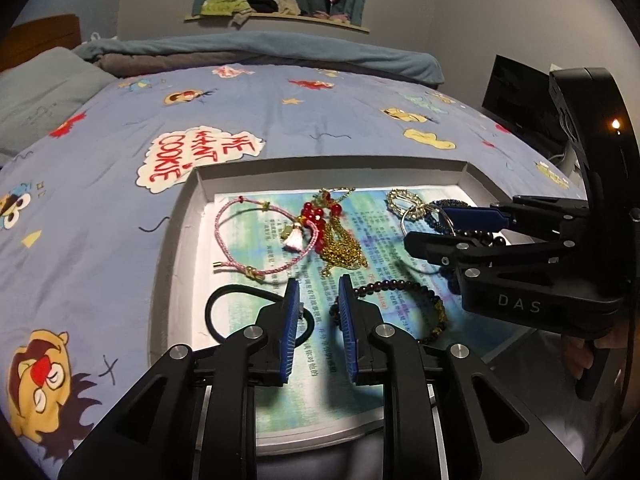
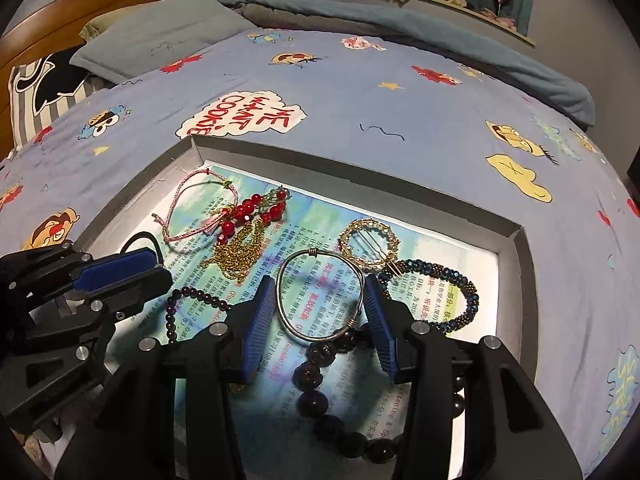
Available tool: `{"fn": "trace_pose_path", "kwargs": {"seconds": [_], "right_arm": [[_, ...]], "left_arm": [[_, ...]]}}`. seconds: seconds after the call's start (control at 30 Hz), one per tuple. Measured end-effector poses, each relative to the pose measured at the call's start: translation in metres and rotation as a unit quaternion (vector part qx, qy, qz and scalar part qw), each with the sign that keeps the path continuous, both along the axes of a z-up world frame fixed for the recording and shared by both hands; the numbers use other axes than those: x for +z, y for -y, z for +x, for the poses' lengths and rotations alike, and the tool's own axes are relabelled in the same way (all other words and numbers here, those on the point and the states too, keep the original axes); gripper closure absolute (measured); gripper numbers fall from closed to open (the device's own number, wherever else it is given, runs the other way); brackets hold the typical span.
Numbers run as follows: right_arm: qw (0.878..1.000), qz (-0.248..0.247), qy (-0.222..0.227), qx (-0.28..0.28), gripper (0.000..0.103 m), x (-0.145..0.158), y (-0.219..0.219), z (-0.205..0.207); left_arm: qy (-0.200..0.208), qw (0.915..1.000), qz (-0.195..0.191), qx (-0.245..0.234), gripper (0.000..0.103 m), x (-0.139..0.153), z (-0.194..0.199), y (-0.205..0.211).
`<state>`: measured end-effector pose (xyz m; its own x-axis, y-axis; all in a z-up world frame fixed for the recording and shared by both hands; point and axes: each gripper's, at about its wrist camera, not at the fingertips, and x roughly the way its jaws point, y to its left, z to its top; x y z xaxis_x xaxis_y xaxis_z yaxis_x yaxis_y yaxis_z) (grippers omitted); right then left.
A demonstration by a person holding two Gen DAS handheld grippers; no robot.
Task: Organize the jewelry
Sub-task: 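Open both tools to release the bracelet and bangle into the box, then move both open tools back to the last pearl clip and silver ring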
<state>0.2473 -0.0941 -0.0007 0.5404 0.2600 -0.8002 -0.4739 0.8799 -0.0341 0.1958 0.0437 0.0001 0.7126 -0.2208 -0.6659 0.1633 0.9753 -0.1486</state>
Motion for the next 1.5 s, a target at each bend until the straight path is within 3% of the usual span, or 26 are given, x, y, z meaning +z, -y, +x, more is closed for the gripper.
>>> {"fn": "trace_pose_path", "kwargs": {"seconds": [0.3,0.47,0.6,0.67,0.93,1.27,1.5], "right_arm": [[1.0,0.016,0.007,-0.02,0.051,0.011,0.017,-0.006],[0.999,0.032,0.019,-0.035,0.043,0.023,0.036,-0.02],[0.997,0.038,0.033,-0.054,0.028,0.033,0.052,-0.034],[0.996,0.04,0.041,-0.063,0.025,0.04,0.061,-0.042],[0.992,0.08,0.061,-0.08,0.006,0.065,0.09,-0.076],[0.989,0.104,0.073,-0.077,0.006,0.073,0.1,-0.123],[0.989,0.095,0.086,-0.074,0.006,0.065,0.107,-0.162]], "left_arm": [[0.013,0.9998,0.013,0.008,0.07,0.004,-0.005,0.001],[0.033,0.999,0.025,0.02,0.053,0.012,-0.015,0.001],[0.055,0.9967,0.041,0.043,0.03,0.021,-0.025,0.001],[0.068,0.9949,0.047,0.057,0.025,0.028,-0.032,-0.001],[0.087,0.9907,0.045,0.095,0.015,0.051,-0.057,-0.018],[0.093,0.9899,0.065,0.085,0.011,0.068,-0.104,-0.016],[0.066,0.9942,0.063,0.058,0.011,0.051,-0.138,-0.009]]}}
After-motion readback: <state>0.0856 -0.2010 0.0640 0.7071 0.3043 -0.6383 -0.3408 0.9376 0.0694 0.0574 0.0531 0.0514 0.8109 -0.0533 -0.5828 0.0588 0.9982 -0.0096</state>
